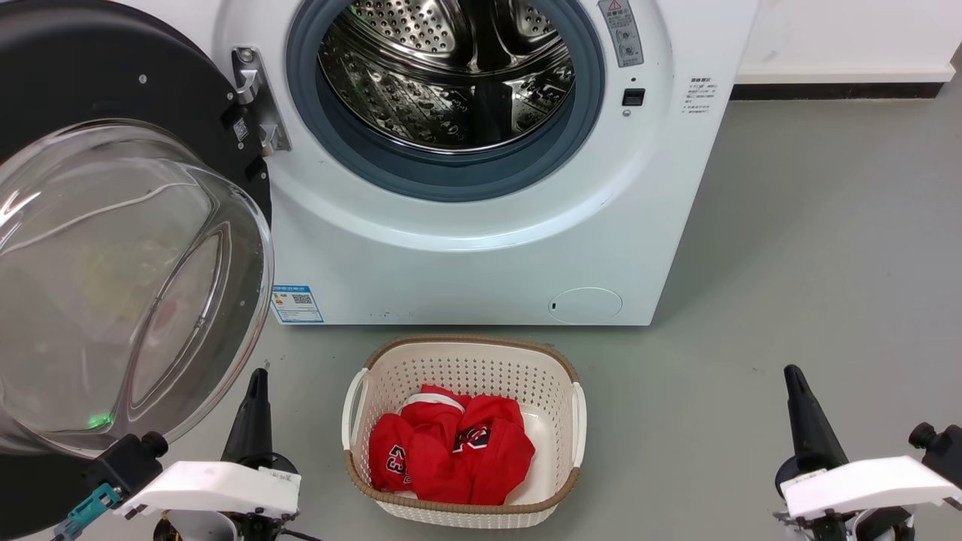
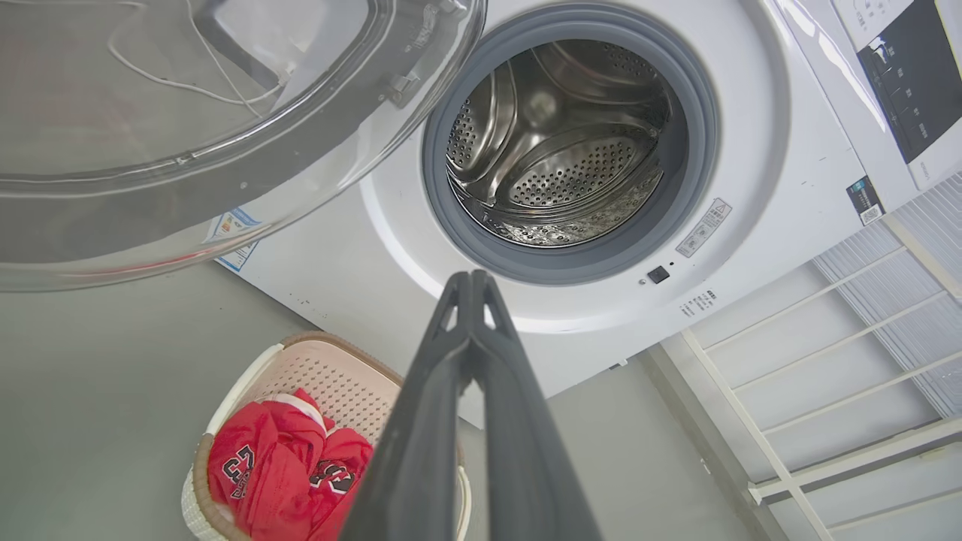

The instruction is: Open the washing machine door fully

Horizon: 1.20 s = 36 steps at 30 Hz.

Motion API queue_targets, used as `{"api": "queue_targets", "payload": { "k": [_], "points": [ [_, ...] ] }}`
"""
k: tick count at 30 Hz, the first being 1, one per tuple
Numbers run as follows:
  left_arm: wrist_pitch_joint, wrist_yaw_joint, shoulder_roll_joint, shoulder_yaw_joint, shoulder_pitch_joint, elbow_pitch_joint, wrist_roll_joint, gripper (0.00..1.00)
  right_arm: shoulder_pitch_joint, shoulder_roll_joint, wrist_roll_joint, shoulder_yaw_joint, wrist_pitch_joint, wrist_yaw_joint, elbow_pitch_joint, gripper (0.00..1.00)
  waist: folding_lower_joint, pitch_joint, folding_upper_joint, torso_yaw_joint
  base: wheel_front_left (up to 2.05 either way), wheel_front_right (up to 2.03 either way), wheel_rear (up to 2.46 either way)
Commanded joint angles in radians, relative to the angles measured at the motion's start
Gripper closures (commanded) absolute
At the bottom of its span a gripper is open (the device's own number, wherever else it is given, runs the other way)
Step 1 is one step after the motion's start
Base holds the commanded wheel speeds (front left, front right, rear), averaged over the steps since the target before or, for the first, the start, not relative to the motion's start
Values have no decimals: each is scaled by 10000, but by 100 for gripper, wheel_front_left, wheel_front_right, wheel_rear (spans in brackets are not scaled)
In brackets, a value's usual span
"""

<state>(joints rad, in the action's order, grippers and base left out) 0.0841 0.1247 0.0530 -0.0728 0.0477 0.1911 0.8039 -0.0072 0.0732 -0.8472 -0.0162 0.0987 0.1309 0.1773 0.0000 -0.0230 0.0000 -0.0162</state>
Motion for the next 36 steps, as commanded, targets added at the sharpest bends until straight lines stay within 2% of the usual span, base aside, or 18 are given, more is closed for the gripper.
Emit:
{"api": "queue_targets", "payload": {
  "k": [1,36],
  "points": [
    [-69,37,28,-48,290,-76,331,100,-288,76,-358,-27,-62,-1,-69,100,0,4,0,3,0,0,0],
    [-1068,52,-1,-243,515,244,4329,100,-696,92,-4307,-300,-957,-1,301,100,0,87,0,71,0,0,0]
  ]
}}
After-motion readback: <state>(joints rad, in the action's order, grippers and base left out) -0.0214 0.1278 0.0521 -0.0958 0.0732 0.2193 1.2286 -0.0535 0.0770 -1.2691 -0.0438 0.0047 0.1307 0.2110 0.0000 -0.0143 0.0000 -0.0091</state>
